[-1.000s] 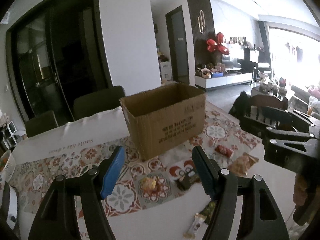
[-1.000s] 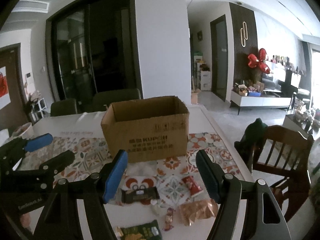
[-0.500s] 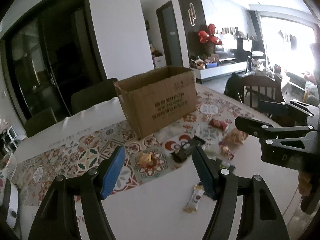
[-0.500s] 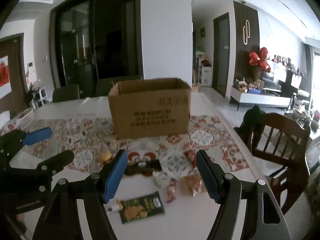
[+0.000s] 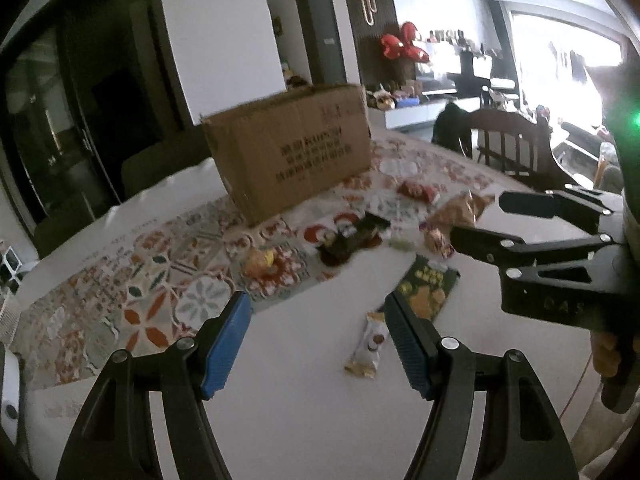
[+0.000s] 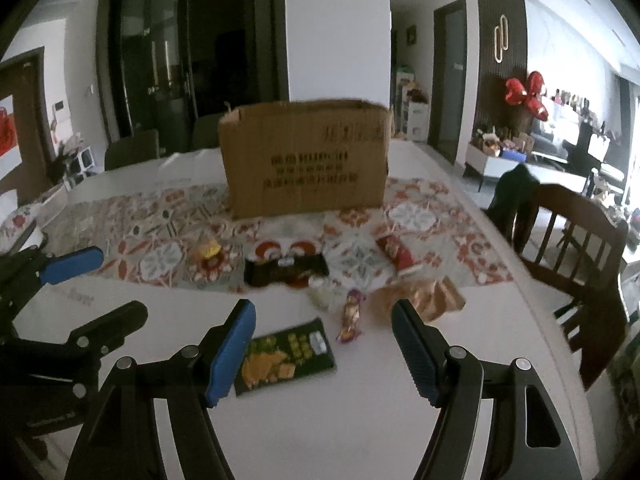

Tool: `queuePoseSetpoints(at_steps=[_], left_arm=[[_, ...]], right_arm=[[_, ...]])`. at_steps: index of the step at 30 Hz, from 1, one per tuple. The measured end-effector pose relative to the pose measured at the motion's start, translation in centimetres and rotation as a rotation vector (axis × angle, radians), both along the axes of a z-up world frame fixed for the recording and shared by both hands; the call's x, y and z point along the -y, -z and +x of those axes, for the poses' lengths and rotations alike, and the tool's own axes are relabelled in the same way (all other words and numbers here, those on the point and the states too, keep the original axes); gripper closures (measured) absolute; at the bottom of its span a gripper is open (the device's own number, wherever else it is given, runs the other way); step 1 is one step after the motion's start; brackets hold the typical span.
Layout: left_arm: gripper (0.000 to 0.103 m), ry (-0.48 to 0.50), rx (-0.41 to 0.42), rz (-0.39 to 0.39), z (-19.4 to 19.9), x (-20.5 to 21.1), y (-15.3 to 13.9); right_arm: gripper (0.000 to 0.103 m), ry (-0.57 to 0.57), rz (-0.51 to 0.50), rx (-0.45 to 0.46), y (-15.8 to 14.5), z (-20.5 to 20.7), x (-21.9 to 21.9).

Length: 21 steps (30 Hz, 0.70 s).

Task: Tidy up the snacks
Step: 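Grasp the gold-and-white cookie packet with the left tool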

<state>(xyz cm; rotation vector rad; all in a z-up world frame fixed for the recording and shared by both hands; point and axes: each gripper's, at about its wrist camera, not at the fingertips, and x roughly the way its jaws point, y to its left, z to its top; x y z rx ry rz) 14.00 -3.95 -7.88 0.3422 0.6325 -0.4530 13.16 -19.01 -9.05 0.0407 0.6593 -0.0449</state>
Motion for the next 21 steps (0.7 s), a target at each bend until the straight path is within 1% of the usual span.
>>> queuePoseSetpoints(at_steps=[4, 7, 10, 16, 17, 18, 19, 21], left_arm=[[0.034, 0.020, -0.046, 0.019, 0.2, 0.6, 1.7], [0.037, 0.033, -0.074, 0.034, 0.5, 1.2, 2.9], [0.039, 0.040, -0.109, 0.030, 1.0, 1.5, 3.8], [0.047, 0.042, -0.182, 0.024, 2.0, 2.0, 5.5], [0.051, 0.040, -0.193, 0.020, 2.2, 2.0, 5.7], [0.054, 0.038, -0.206, 0.016, 2.4, 2.0, 5.8], [0.054, 0.036, -0.218, 0.010, 2.6, 2.0, 6.0], [0.056, 0.032, -0.235, 0.004, 2.9, 2.1, 6.3]], right_arm=[[0.032, 0.002, 0.002, -0.021, 1.3, 0.4, 0.0], [0.032, 0.004, 0.001, -0.036, 2.1, 0.8, 0.2], [0.032, 0.017, 0.007, -0.056, 3.0, 1.5, 0.5], [0.033, 0.041, 0.016, -0.083, 4.1, 2.6, 1.3], [0.033, 0.043, 0.020, -0.088, 4.2, 2.8, 1.4], [0.034, 0.044, 0.024, -0.091, 4.3, 2.9, 1.5], [0.037, 0.044, 0.028, -0.093, 4.4, 3.1, 1.5], [0.040, 0.041, 0.035, -0.101, 4.6, 3.5, 1.5]])
